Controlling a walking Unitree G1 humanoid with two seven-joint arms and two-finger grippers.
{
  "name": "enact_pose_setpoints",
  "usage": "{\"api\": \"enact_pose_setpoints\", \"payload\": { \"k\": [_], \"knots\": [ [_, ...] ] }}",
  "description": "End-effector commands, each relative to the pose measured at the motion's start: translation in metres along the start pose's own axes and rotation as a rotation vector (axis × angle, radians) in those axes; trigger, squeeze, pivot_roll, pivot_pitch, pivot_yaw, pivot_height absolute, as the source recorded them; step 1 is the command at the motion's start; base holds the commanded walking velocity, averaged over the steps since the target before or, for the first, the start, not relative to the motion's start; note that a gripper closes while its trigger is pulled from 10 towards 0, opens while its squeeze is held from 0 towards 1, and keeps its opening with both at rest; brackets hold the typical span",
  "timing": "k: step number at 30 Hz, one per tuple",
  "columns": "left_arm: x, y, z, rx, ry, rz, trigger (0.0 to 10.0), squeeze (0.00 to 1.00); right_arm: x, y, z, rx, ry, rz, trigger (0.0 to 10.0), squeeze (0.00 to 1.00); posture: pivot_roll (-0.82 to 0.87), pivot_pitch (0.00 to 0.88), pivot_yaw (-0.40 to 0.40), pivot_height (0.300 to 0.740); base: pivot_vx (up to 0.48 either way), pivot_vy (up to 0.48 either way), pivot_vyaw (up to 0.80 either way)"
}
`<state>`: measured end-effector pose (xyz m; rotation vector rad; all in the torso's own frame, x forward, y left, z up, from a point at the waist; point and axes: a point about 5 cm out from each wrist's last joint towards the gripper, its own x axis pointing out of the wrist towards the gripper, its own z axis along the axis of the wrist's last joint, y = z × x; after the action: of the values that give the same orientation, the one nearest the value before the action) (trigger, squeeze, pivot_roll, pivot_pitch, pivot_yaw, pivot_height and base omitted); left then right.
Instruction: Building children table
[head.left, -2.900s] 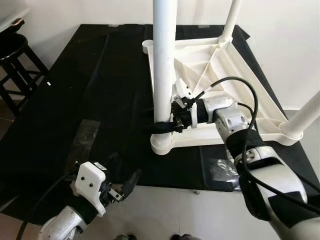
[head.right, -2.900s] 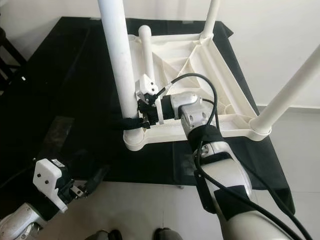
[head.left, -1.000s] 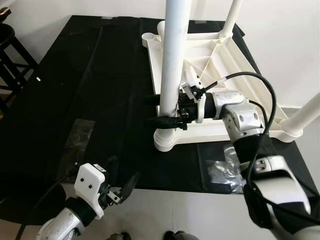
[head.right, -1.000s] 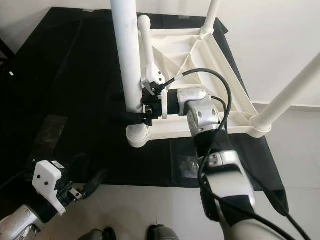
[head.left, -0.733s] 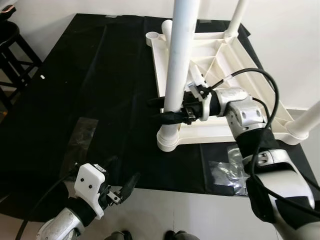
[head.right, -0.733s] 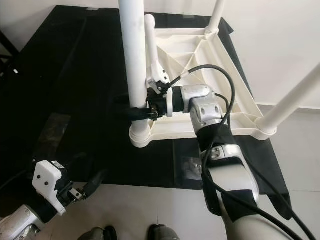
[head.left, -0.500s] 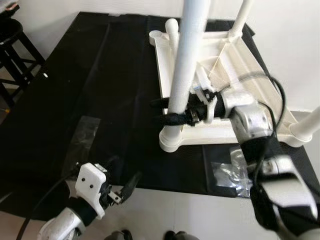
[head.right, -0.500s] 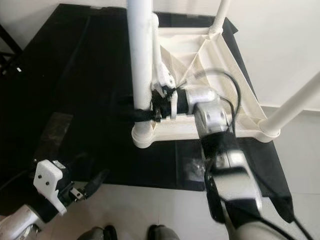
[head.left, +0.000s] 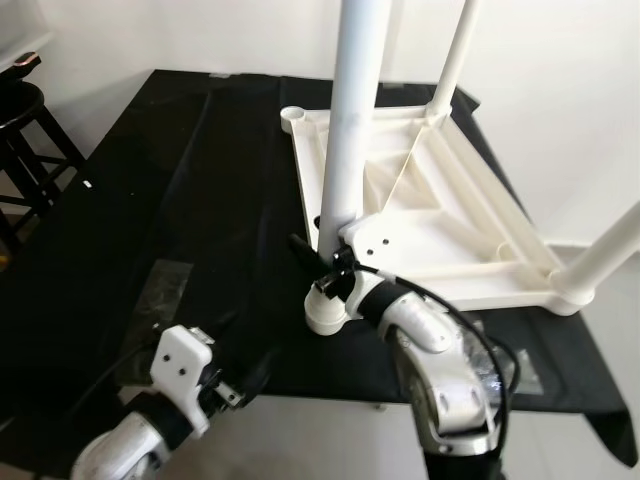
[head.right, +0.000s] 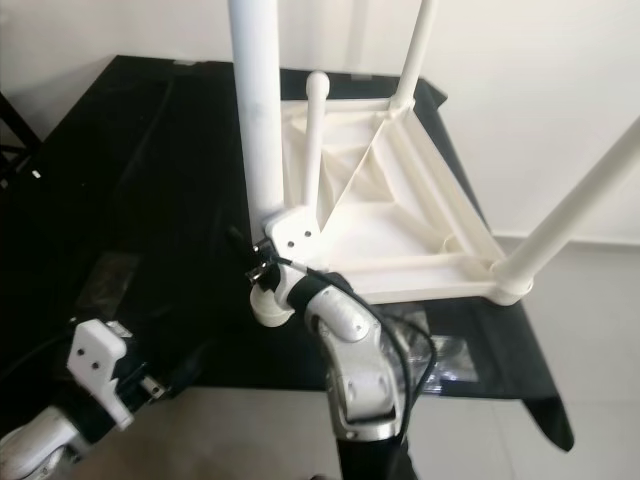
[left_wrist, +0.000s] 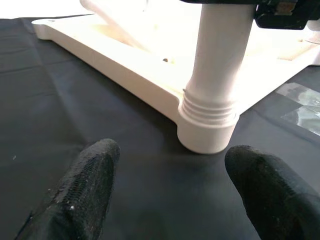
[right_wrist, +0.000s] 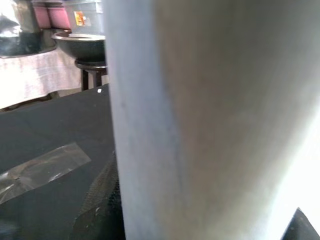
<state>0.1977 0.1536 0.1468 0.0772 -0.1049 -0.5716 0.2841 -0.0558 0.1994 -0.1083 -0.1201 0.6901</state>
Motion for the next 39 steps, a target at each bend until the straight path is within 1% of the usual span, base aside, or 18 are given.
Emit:
{"api": "enact_pose_setpoints", "payload": {
  "k": [1,2,3,5,6,9,13,14,15,18,19,27,28,29,30,32,33,39],
  "knots": [
    [-0.002,0.000,-0.006,-0.007,0.017,0.011,10.0,0.00,-0.003,0.006,-0.046,0.069,0.261,0.000,10.0,0.00,-0.13,0.157,-0.067,0.740,0.000,0.000,0.00],
    [-0.002,0.000,-0.006,-0.006,0.017,0.014,10.0,0.00,-0.002,0.006,-0.044,0.073,0.264,-0.009,10.0,0.00,-0.13,0.157,-0.067,0.740,0.000,0.000,0.00],
    [0.000,0.000,-0.006,-0.009,0.018,0.003,10.0,0.00,0.003,0.004,-0.036,0.101,0.225,0.069,10.0,1.00,-0.13,0.150,-0.063,0.740,0.000,0.000,0.00],
    [0.000,-0.001,-0.007,-0.011,0.019,-0.007,10.0,0.00,0.006,0.004,-0.029,0.118,0.196,0.122,10.0,1.00,-0.13,0.150,-0.063,0.740,0.000,0.000,0.00],
    [0.002,-0.002,-0.007,-0.014,0.021,-0.016,10.0,0.00,0.012,-0.001,-0.013,0.114,0.121,0.244,10.0,1.00,-0.13,0.145,-0.061,0.740,0.000,0.000,0.00],
    [0.002,-0.002,-0.007,-0.015,0.021,-0.016,10.0,0.00,0.012,-0.002,-0.010,0.108,0.109,0.262,10.0,1.00,-0.13,0.145,-0.061,0.740,0.000,0.000,0.00],
    [0.003,-0.003,-0.007,-0.018,0.019,-0.018,10.0,0.00,0.009,-0.010,0.004,-0.005,0.045,0.547,10.0,1.00,-0.11,0.140,-0.063,0.740,0.000,0.000,0.00],
    [0.003,-0.004,-0.007,-0.020,0.017,-0.017,10.0,0.00,0.005,-0.014,0.008,-0.042,0.043,0.690,10.0,1.00,-0.11,0.143,-0.066,0.740,0.000,0.000,0.00],
    [0.003,-0.005,-0.007,-0.022,0.015,-0.016,10.0,0.00,0.002,-0.017,0.010,-0.084,0.045,0.809,10.0,0.63,-0.11,0.143,-0.063,0.740,0.000,0.000,0.00],
    [0.003,-0.006,-0.007,-0.023,0.014,-0.015,10.0,0.00,0.001,-0.019,0.010,-0.102,0.051,0.866,10.0,0.63,-0.11,0.143,-0.063,0.740,0.000,0.000,0.00],
    [0.002,-0.006,-0.007,-0.024,0.014,-0.015,10.0,0.00,0.004,-0.022,0.011,-0.122,0.063,0.915,10.0,0.00,-0.10,0.147,-0.062,0.740,0.000,0.000,0.00],
    [0.001,-0.010,-0.005,-0.030,0.014,-0.023,10.0,0.00,0.026,-0.044,0.024,-0.114,0.081,0.961,10.0,0.00,-0.09,0.164,-0.062,0.740,0.000,0.000,0.00],
    [0.001,-0.011,-0.005,-0.032,0.013,-0.024,10.0,0.00,0.031,-0.051,0.029,-0.105,0.079,0.967,4.7,0.00,-0.08,0.170,-0.065,0.740,0.000,0.000,0.00],
    [0.001,-0.011,-0.005,-0.032,0.013,-0.024,10.0,0.00,0.031,-0.051,0.029,-0.105,0.079,0.967,4.7,0.00,-0.08,0.170,-0.065,0.740,0.000,0.000,0.00],
    [0.001,-0.012,-0.004,-0.035,0.012,-0.026,10.0,0.00,0.034,-0.057,0.035,-0.100,0.077,0.981,2.7,0.00,-0.08,0.174,-0.067,0.740,0.000,0.000,0.00],
    [0.001,-0.012,-0.004,-0.035,0.012,-0.026,10.0,0.00,0.034,-0.057,0.035,-0.100,0.077,0.981,2.7,0.00,-0.08,0.174,-0.067,0.740,0.000,0.000,0.00],
    [0.001,-0.013,-0.004,-0.037,0.011,-0.027,10.0,0.00,0.034,-0.061,0.036,-0.092,0.084,1.011,0.0,0.00,-0.08,0.180,-0.069,0.740,0.000,0.000,0.00],
    [0.002,-0.014,-0.004,-0.042,0.007,-0.029,10.0,0.00,0.029,-0.068,0.035,-0.090,0.113,1.073,0.0,0.00,-0.09,0.184,-0.072,0.740,0.000,0.000,0.00]
  ]
}}
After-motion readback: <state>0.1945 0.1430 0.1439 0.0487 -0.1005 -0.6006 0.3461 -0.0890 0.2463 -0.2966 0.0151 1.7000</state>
